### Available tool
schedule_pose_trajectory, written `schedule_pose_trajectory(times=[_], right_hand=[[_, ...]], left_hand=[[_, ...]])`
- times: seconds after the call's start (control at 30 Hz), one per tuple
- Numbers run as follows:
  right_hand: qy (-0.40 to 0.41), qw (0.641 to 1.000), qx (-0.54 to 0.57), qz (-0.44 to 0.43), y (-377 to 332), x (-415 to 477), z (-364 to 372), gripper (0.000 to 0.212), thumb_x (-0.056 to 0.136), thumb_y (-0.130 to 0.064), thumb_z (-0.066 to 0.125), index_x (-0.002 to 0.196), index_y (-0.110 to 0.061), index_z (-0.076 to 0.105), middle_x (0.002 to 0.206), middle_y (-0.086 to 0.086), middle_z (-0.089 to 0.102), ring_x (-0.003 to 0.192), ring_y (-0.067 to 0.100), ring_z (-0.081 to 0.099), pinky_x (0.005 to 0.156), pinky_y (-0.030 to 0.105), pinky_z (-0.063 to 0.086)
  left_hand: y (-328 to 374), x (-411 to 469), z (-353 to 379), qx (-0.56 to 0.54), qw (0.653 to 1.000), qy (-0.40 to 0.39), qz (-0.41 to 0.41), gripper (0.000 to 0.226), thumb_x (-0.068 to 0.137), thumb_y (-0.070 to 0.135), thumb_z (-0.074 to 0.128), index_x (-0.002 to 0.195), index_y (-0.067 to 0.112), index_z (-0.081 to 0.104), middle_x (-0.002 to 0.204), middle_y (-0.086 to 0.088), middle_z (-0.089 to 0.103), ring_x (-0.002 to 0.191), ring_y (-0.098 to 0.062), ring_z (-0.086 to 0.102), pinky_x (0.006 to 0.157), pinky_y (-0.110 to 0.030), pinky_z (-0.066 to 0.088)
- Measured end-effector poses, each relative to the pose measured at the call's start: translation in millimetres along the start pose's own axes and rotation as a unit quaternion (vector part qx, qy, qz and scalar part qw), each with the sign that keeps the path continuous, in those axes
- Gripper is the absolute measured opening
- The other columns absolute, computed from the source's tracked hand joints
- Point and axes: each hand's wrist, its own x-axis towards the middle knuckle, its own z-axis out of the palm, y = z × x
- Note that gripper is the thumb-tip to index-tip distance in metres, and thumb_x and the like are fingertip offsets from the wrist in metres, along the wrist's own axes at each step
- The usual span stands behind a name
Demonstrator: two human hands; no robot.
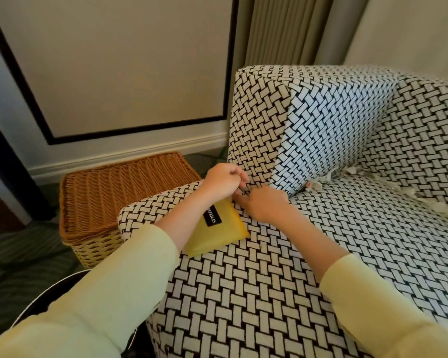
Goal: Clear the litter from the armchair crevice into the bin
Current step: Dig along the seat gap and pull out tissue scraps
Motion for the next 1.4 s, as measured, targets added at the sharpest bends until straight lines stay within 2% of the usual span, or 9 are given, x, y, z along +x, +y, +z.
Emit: schedule_pose_trajectory(times=[0.1,0.27,0.43,0.53,0.6,0.73,0.9,1.23,1.4], right_hand=[[0.004,0.999,-0.035,-0.017,7,-10,-1,0.050,0.098,-0.048,0.022,0.107,-0.013,0.056,0.099,0.008,0.061,0.092,0.023,0.057,0.072,0.033,0.041],[0.071,0.983,0.165,-0.029,25,-16,10,0.031,0.094,-0.033,0.041,0.068,-0.018,0.047,0.066,-0.003,0.049,0.067,0.017,0.049,0.059,0.025,0.036],[0.159,0.963,0.214,0.026,50,-24,8,0.035,0.080,-0.009,0.051,0.051,-0.022,0.037,0.051,-0.006,0.041,0.049,0.006,0.035,0.051,0.023,0.033],[0.246,0.946,0.197,0.082,71,-23,7,0.015,0.085,-0.015,0.050,0.076,-0.014,0.062,0.070,-0.001,0.058,0.064,0.014,0.051,0.065,0.026,0.042],[0.290,0.933,0.158,0.144,88,-17,10,0.030,0.085,-0.027,0.054,0.110,-0.011,0.060,0.104,0.007,0.061,0.096,0.022,0.055,0.078,0.032,0.045],[0.210,0.943,0.107,0.234,112,-3,13,0.085,0.073,-0.056,0.061,0.135,-0.005,0.034,0.140,0.017,0.030,0.129,0.035,0.027,0.107,0.043,0.025],[0.048,0.959,0.142,0.241,134,19,10,0.107,0.072,-0.071,0.052,0.148,-0.009,0.007,0.155,0.015,-0.007,0.142,0.037,-0.006,0.114,0.050,-0.001],[0.027,0.968,0.100,0.229,149,37,13,0.072,0.089,-0.054,0.039,0.144,-0.009,0.027,0.155,0.015,0.013,0.142,0.035,0.008,0.112,0.053,0.008],[0.038,0.973,0.086,0.212,148,37,12,0.066,0.089,-0.053,0.039,0.136,-0.006,0.041,0.150,0.013,0.027,0.139,0.033,0.019,0.111,0.052,0.014]], left_hand=[[6,-3,12,0.050,0.997,-0.036,0.054,0.034,0.089,0.000,0.037,0.080,0.021,0.061,0.093,0.000,0.064,0.087,-0.020,0.063,0.079,-0.032,0.052],[21,-8,26,0.156,0.977,-0.049,0.135,0.031,0.090,0.001,0.039,0.073,0.017,0.061,0.089,0.001,0.060,0.056,-0.002,0.042,0.054,-0.016,0.037],[38,-11,49,0.236,0.960,-0.063,0.135,0.020,0.087,0.005,0.041,0.083,0.011,0.060,0.096,-0.006,0.059,0.092,-0.022,0.055,0.079,-0.034,0.046],[44,-15,69,0.290,0.941,-0.113,0.133,0.038,0.088,0.005,0.042,0.125,0.010,0.043,0.109,-0.010,0.055,0.097,-0.023,0.053,0.071,-0.027,0.039],[40,-15,81,0.334,0.925,-0.141,0.115,0.051,0.089,0.007,0.043,0.138,0.007,0.029,0.122,-0.014,0.052,0.107,-0.027,0.053,0.075,-0.029,0.040],[35,-7,92,0.327,0.928,-0.152,0.090,0.046,0.090,0.009,0.041,0.134,0.005,0.027,0.117,-0.015,0.056,0.099,-0.026,0.054,0.074,-0.031,0.043],[43,8,110,0.233,0.957,-0.170,0.011,0.064,0.090,0.011,0.040,0.145,0.010,0.006,0.123,-0.016,0.053,0.103,-0.027,0.056,0.082,-0.035,0.046],[61,33,147,0.151,0.977,-0.146,-0.038,0.080,0.092,0.032,0.037,0.145,0.007,-0.018,0.142,-0.016,0.041,0.125,-0.030,0.046,0.104,-0.039,0.033],[55,38,136,0.090,0.977,-0.193,-0.022,0.054,0.086,0.013,0.038,0.133,0.013,0.011,0.111,-0.011,0.051,0.103,-0.029,0.051,0.090,-0.039,0.039]])
